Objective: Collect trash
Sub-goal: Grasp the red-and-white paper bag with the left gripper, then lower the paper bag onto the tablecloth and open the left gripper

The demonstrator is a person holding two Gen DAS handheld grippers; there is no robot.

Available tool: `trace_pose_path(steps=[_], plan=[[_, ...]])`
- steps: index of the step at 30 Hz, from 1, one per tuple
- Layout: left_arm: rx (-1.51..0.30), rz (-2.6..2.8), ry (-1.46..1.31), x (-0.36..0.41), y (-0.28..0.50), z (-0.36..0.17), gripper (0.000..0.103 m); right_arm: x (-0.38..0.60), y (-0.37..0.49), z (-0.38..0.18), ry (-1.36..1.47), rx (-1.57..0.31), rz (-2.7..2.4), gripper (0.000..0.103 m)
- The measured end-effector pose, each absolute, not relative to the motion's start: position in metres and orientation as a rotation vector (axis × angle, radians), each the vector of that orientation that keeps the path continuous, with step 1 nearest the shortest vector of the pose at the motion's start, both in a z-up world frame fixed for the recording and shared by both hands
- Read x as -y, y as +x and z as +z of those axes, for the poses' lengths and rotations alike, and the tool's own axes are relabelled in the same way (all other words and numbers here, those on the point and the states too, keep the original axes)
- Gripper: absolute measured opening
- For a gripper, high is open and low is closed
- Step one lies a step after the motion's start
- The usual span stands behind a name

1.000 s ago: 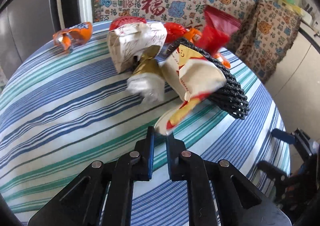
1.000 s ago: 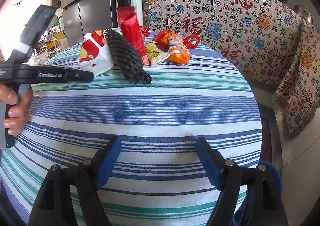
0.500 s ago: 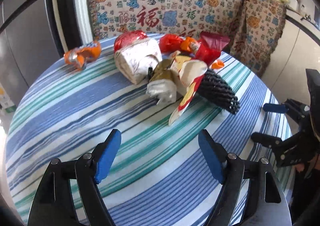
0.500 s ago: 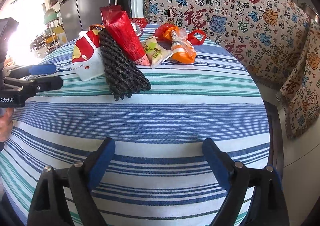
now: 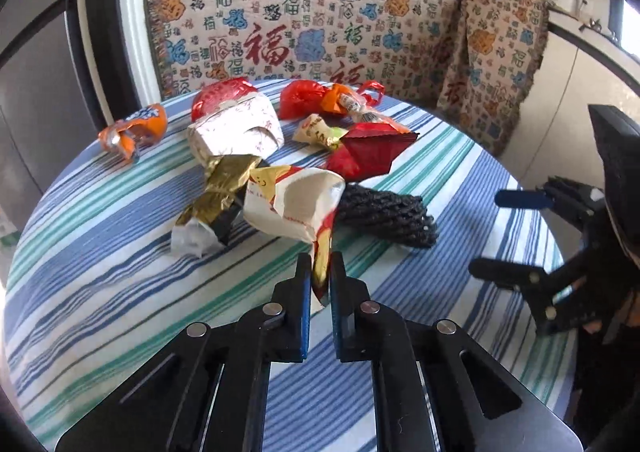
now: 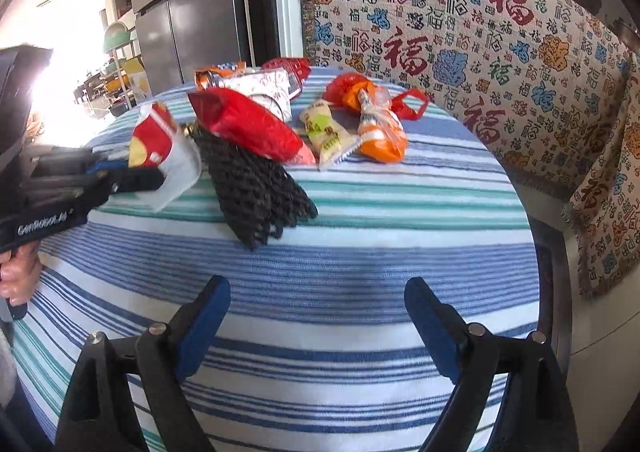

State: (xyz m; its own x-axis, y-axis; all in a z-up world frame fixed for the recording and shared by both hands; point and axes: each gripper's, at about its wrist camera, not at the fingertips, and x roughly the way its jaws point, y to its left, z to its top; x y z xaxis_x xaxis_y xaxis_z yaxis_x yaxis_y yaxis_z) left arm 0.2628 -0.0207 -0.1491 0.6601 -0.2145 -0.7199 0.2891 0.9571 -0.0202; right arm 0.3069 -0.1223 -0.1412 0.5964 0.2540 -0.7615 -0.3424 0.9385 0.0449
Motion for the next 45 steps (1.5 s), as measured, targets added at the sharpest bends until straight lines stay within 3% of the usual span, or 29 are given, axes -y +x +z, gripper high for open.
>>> trace_pose_path(steps=[5,9,11,12,13,18,20,21,22,23,30,35,38,43,45], plan=[[-0.861,-0.298,0.018,-0.011,0.224,-0.153,0.007,0.090,0.322,-0.135,-0.148,-0.839,0.448,0.090],[-0.868,-0.246,-0.068,-0.041,0.214,-0.156,0.015,0.066,0.333,-0.139,-0.175,-0.815,0.442,0.089],[-0.876,-0.199,-0.092,-0.052,0.214,-0.157,0.027,0.062,0.341,-0.144,-0.163,-0.830,0.445,0.069],[-0.881,-0.167,-0.093,-0.058,0.213,-0.159,0.031,0.061,0.345,-0.148,-0.148,-0.866,0.463,0.043],[-0.887,-0.144,-0.095,-0.063,0.213,-0.161,0.040,0.062,0.347,-0.151,-0.135,-0.899,0.472,0.032],[-0.924,-0.093,-0.126,-0.086,0.212,-0.170,0.074,0.060,0.319,-0.140,-0.083,-0.950,0.613,0.031],[-0.913,-0.100,-0.147,-0.088,0.209,-0.170,0.096,0.059,0.302,-0.136,-0.108,-0.954,0.651,0.047],[-0.900,-0.110,-0.149,-0.087,0.208,-0.169,0.099,0.062,0.294,-0.134,-0.117,-0.937,0.651,0.070],[-0.887,-0.119,-0.137,-0.084,0.207,-0.168,0.099,0.067,0.287,-0.132,-0.123,-0.912,0.636,0.082],[-0.873,-0.124,-0.107,-0.079,0.207,-0.166,0.100,0.071,0.282,-0.130,-0.131,-0.891,0.614,0.083],[-0.869,-0.132,0.164,-0.057,0.229,-0.172,0.102,0.082,0.305,-0.135,-0.133,-0.918,0.535,0.084],[-0.862,-0.197,0.223,-0.055,0.248,-0.175,0.103,0.066,0.327,-0.135,-0.222,-0.838,0.475,0.084],[-0.901,-0.225,0.233,-0.050,0.256,-0.185,0.102,0.064,0.345,-0.146,-0.169,-0.881,0.514,0.084],[-0.929,-0.293,0.209,-0.036,0.247,-0.188,0.101,0.066,0.340,-0.144,-0.098,-0.949,0.610,0.061],[-0.927,-0.315,0.219,-0.032,0.238,-0.187,0.102,0.066,0.329,-0.139,-0.052,-0.987,0.725,0.058]])
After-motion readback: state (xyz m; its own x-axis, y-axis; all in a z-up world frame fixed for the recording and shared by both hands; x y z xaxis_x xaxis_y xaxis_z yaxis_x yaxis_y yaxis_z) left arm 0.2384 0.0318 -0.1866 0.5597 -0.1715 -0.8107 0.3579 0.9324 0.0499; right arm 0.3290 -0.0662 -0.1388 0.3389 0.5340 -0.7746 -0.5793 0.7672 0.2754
